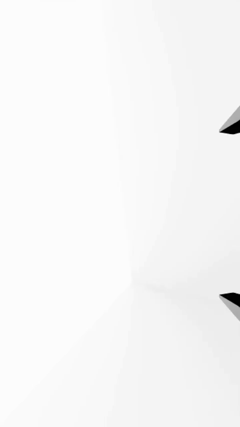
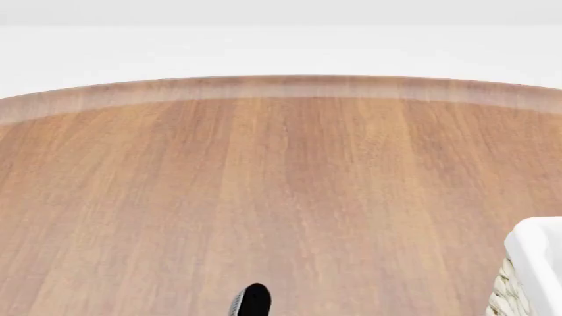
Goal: Pick the milk and place it in the basket.
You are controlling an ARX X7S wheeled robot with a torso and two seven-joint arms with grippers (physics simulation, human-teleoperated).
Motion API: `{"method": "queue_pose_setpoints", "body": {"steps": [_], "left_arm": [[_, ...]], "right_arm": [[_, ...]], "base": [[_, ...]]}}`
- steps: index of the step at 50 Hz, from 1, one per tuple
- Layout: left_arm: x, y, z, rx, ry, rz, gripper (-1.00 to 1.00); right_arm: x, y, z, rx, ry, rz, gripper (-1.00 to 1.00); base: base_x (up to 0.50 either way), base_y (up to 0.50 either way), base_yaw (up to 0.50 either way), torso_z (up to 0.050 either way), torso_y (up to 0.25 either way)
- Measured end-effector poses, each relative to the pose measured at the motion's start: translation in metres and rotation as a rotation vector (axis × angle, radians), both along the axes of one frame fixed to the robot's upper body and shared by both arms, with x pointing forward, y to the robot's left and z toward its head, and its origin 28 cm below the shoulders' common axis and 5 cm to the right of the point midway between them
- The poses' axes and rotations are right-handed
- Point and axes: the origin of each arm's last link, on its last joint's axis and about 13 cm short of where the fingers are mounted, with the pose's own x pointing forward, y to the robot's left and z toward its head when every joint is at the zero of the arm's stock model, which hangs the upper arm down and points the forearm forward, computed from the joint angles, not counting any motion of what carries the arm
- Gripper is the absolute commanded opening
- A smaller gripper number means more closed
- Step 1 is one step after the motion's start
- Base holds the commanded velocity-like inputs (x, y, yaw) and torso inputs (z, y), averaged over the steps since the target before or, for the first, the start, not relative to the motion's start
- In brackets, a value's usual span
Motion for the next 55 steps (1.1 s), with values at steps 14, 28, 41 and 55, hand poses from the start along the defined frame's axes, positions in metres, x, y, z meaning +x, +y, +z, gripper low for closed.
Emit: {"method": "queue_pose_setpoints", "body": {"steps": [14, 28, 41, 55], "left_arm": [[0.0, 0.001, -0.001, -0.003, 0.001, 0.002, 1.0], [-0.001, 0.001, 0.0, -0.003, -0.001, 0.004, 1.0], [-0.001, 0.001, 0.0, -0.004, -0.002, 0.005, 1.0], [-0.001, 0.002, 0.0, -0.006, -0.001, 0.005, 1.0]], "right_arm": [[0.009, 0.005, -0.014, -0.011, 0.05, 0.026, 1.0], [0.019, 0.01, -0.024, -0.019, 0.085, 0.049, 1.0], [0.031, 0.015, -0.034, -0.027, 0.122, 0.074, 1.0], [0.042, 0.024, -0.047, -0.039, 0.165, 0.117, 1.0]], "base": [[0.0, 0.0, 0.0, 0.0, 0.0], [0.0, 0.0, 0.0, 0.0, 0.0], [0.0, 0.0, 0.0, 0.0, 0.0], [0.0, 0.0, 0.0, 0.0, 0.0]]}}
